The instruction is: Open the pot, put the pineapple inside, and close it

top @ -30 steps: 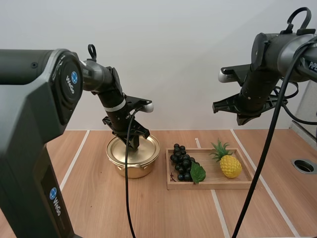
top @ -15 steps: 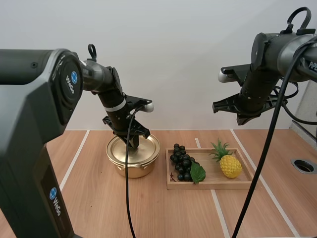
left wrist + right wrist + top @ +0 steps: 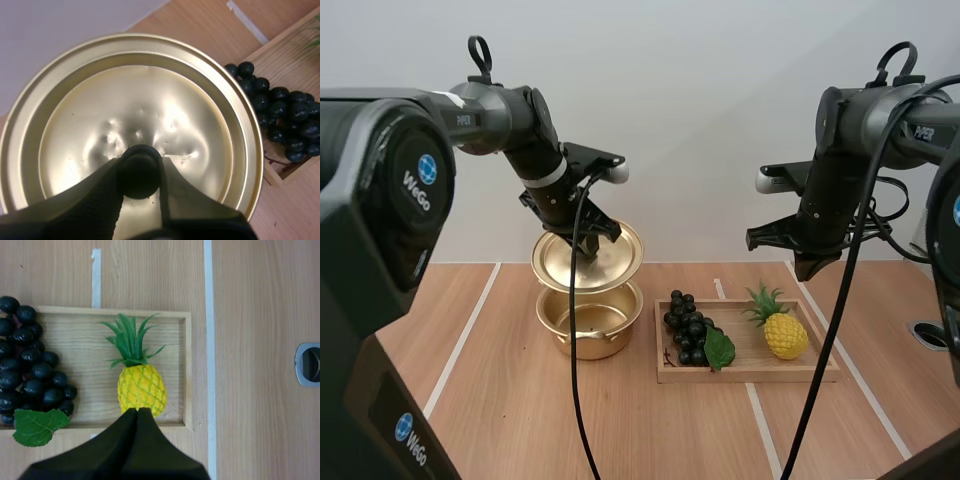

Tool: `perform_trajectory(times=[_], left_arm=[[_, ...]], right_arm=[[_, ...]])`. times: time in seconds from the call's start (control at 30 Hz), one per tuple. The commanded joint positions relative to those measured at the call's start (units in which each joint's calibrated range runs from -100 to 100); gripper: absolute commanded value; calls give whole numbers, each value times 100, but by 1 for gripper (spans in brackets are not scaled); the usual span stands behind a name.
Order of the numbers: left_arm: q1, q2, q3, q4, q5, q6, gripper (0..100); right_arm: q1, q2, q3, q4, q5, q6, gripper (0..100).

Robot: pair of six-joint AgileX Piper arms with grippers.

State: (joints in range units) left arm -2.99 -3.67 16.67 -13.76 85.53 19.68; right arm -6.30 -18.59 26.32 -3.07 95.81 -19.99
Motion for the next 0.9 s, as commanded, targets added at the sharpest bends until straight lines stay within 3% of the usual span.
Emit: perform_trajectory(times=[0.0,0.3,0.33,0.4,0.5,0.53,0.67,0.87], left_arm=[[-16,-572,-161,-63,-106,44,0],[-16,-1889,-175,-63,-689,220,0],[-16,-2013,-175,-63,-747,243,0],[-16,-2202,-175,-63,-855,243,0],[-16,-2434,-175,-63,-938,243,0],[-16,-2502,-175,-63,-938,243,0],[-16,-2662,-175,-63,-840,243,0],[-16,-2675,-175,-52,-620,243,0]], right_arm=[[-24,214,15,-58,85,-12,0],[-24,864,15,-58,1,-12,0],[-24,920,15,-58,-18,-12,6],[-24,1028,15,-58,-44,-12,32],[-24,1123,15,-25,-283,-15,85],[-24,1170,15,20,-353,-81,98],[-24,1256,15,307,-520,-283,100],[-24,1584,15,209,-713,-283,100]])
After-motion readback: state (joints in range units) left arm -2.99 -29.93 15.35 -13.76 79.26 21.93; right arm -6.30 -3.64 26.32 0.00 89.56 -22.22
